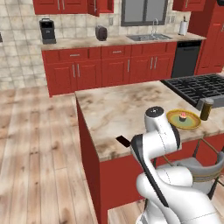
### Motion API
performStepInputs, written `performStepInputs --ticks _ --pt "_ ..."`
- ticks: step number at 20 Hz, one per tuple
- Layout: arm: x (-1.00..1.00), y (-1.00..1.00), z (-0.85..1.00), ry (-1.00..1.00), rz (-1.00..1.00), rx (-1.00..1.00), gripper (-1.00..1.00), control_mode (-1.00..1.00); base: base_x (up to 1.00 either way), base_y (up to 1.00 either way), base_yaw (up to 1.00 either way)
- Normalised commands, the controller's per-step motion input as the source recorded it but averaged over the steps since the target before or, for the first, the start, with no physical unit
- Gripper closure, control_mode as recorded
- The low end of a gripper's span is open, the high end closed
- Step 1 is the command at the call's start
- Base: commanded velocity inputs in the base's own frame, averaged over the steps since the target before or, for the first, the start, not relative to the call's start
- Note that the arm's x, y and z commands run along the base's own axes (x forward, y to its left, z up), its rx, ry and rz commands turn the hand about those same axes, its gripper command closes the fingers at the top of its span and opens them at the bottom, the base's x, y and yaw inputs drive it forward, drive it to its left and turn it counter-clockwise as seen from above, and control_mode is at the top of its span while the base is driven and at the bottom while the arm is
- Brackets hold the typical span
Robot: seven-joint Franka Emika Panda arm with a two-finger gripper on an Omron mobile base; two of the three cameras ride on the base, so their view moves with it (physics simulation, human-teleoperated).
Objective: Take the cinnamon bottle from the cabinet and place it on the dining table, next to the plate with the cupcake. Then take the chocolate from the dining counter and place it on the cupcake plate.
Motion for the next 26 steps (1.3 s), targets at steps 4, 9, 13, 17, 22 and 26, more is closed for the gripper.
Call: performStepInputs --ticks 4,9,13,17,22,26 --pt "0.00 0.00 0.00 0.00 0.00 0.00 -1.00 1.00 0.52 0.34 0.02" --pt "0.00 0.00 0.00 0.00 0.00 0.00 -1.00 1.00 0.19 0.03 0.03" --pt "0.00 0.00 0.00 0.00 0.00 0.00 -1.00 1.00 0.00 0.00 0.00" --pt "0.00 0.00 0.00 0.00 0.00 0.00 -1.00 1.00 0.00 0.00 0.00" --pt "0.00 0.00 0.00 0.00 0.00 0.00 -1.00 1.00 0.00 0.00 0.00" --pt "0.00 0.00 0.00 0.00 0.00 0.00 -1.00 1.00 0.00 0.00 0.01"
